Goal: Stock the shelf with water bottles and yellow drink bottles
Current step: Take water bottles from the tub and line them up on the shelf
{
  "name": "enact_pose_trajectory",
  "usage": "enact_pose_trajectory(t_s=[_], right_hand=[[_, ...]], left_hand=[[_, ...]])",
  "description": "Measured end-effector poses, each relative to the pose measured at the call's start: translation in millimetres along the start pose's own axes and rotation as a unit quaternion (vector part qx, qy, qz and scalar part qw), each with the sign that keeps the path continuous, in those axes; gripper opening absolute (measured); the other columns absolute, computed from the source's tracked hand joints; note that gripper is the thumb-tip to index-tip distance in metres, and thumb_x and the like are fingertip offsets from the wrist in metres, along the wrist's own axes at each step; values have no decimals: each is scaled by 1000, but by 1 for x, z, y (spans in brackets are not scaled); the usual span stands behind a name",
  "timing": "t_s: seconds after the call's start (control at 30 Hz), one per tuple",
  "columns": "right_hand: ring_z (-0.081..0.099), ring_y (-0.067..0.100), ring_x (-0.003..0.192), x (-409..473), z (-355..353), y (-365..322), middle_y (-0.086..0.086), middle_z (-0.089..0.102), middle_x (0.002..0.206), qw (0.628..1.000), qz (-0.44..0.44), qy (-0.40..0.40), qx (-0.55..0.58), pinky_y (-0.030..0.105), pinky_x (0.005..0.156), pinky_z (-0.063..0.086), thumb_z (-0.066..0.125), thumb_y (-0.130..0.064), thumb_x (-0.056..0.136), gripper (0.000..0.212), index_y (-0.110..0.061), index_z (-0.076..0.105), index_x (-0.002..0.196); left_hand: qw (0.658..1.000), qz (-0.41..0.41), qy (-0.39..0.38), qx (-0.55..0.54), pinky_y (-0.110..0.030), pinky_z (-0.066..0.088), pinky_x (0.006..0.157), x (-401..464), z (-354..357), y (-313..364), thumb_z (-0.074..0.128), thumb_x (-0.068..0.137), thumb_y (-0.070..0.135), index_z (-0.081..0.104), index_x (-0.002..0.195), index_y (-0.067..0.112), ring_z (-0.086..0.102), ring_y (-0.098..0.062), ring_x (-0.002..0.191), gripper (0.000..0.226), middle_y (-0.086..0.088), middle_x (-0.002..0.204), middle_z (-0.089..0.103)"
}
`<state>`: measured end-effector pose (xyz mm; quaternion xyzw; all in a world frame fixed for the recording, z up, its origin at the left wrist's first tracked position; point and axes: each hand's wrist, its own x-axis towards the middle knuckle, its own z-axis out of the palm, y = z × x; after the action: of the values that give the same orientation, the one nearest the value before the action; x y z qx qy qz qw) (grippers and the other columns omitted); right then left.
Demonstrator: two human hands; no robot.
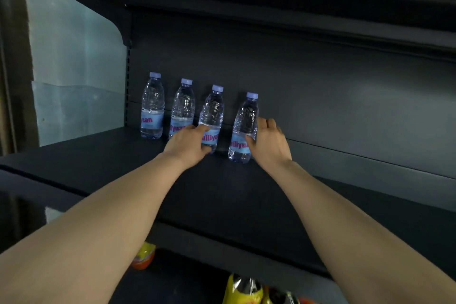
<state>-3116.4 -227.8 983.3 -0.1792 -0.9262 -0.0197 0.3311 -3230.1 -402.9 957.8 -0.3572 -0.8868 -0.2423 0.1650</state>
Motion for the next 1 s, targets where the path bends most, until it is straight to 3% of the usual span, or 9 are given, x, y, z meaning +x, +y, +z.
enact_pose_trajectory(t_s=[0.37, 0.63, 0.87, 1.0], right_hand=[[57, 34, 109, -140, -72, -98, 17, 57, 121, 996, -59, 60, -41, 39, 93, 47, 62, -23, 95, 44, -2, 52, 132], [61, 39, 98, -263, -60, -176, 20, 62, 109, 993, -69, 90, -12, 46, 81, 55, 68, -13, 89, 38, 3, 60, 123], [60, 38, 102, -362, 7, -214, 18, 63, 113, 998, -59, -5, 29, 42, 80, 53, 63, -18, 94, 38, 0, 59, 126], [56, 36, 107, -425, 63, -231, 17, 60, 117, 992, -38, -95, 71, 45, 81, 54, 58, -21, 96, 38, -4, 56, 131]], left_hand=[[995, 48, 77, -39, -43, 52, 88, -138, -77, -24, 63, 93, 38, 55, 131, 23, 61, -25, 110, 42, -2, 126, 61], [994, 56, 74, -65, -36, 52, 82, -273, -98, -73, 64, 93, 37, 58, 128, 26, 62, -19, 106, 37, 3, 119, 62], [998, 31, 12, -50, -43, 57, 74, -374, -41, -134, 61, 92, 41, 59, 122, 28, 64, -24, 94, 32, 2, 113, 64], [996, -12, -41, -73, -41, 54, 77, -437, 11, -167, 61, 93, 36, 59, 124, 24, 63, -22, 99, 33, 1, 113, 64]])
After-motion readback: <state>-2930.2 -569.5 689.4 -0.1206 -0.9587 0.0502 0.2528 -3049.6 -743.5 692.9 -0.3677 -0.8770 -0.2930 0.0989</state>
